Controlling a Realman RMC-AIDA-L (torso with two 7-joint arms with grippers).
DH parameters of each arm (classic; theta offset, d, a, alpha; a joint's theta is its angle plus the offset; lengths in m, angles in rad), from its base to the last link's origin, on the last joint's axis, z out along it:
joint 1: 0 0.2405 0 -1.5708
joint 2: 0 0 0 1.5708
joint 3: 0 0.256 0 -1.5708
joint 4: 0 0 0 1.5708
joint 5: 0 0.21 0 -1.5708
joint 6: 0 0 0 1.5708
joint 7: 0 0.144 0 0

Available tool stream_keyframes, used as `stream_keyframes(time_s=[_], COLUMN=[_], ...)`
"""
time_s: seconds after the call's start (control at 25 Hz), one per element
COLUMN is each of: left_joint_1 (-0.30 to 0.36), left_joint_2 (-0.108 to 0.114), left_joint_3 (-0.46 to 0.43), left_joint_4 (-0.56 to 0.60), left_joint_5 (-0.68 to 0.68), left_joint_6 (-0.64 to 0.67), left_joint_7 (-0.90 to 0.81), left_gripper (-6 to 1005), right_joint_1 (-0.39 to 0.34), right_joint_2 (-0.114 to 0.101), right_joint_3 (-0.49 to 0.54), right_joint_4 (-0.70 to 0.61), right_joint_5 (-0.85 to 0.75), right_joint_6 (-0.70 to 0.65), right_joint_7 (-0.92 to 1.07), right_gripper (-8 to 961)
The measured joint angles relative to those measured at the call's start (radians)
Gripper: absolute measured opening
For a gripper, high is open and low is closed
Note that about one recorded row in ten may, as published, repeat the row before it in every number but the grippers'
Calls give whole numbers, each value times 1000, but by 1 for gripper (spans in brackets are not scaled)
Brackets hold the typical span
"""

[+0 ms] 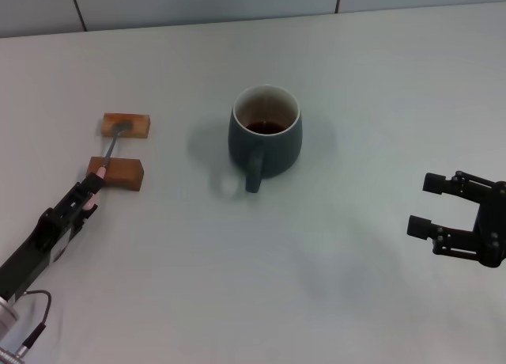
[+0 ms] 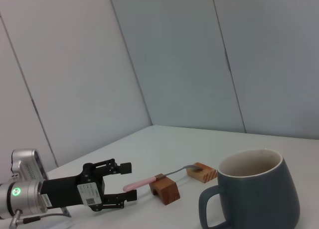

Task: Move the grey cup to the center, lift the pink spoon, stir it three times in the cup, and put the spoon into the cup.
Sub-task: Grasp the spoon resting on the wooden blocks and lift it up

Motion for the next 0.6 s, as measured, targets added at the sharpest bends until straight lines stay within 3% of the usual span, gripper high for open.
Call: stream_keyframes(time_s=[0.6], left_joint_1=[-6], left_joint_2=[-1], left_joint_3=[-25], left_joint_4=[-18], left_joint_5=[0], left_joint_6=[-18], left_joint_7=[-12], left_gripper=[704], right_joint_1=[1], right_joint_2=[0], right_joint_3=[0], right_joint_4=[-1], right_joint_5=[-1], right_joint_6=[0], right_joint_7=[0], right_gripper=[825])
